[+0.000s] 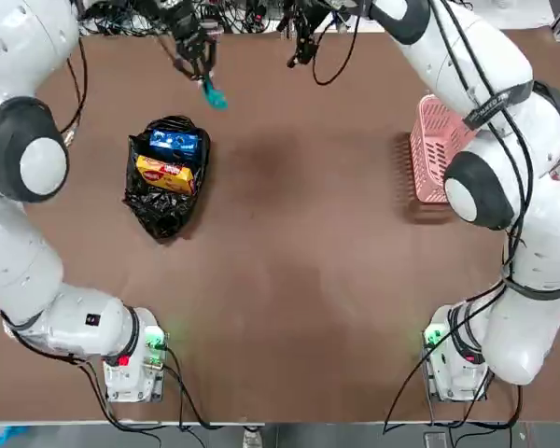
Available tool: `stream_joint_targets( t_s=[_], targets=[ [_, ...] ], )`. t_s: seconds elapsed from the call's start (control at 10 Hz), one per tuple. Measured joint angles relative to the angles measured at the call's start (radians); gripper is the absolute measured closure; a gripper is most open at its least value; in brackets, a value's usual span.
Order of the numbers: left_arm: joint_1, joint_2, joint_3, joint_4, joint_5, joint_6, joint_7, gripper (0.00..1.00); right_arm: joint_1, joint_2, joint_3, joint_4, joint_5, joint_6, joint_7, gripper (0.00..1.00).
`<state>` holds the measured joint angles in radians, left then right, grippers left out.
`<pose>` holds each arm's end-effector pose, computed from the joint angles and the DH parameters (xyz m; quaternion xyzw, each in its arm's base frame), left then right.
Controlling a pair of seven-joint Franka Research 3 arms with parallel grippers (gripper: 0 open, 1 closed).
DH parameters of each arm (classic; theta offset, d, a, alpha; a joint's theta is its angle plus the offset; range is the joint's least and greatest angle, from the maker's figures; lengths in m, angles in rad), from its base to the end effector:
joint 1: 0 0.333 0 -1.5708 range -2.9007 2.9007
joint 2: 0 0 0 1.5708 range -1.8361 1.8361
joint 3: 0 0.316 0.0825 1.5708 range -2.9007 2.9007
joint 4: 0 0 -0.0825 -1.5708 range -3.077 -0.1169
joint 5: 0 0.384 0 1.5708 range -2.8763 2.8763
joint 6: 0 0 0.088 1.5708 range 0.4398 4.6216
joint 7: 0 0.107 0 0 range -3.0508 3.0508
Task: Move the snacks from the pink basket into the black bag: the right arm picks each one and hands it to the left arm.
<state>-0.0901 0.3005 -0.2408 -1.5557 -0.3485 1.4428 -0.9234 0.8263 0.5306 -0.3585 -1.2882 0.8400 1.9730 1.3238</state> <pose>0.5621 -0.2193 0.4623 0.9130 0.2901 -0.2819 0.0525 0.5964 0.4241 0.4874 -0.8181 0.4779 0.1859 0.2601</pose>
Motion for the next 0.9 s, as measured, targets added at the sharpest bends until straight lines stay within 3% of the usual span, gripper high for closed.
stream_joint_targets(
  t_s=[0.3, 0.6, 0.9],
  targets=[
    [0.099, 0.04, 0.003, -0.106, 0.183, -0.012, 0.19, 0.86, -0.091, -0.045, -0.012, -0.005, -0.161, -0.103, -0.371, 0.0],
    [0.147, 0.135, 0.003, -0.115, 0.29, -0.01, 0.265, 0.86, -0.097, -0.086, -0.009, -0.021, -0.457, -0.134, -0.615, 0.0],
    [0.145, 0.217, 0.001, -0.115, 0.325, 0.009, 0.266, 0.83, -0.1, -0.109, -0.012, -0.031, -0.613, -0.16, -0.867, 0.0]
  ],
)
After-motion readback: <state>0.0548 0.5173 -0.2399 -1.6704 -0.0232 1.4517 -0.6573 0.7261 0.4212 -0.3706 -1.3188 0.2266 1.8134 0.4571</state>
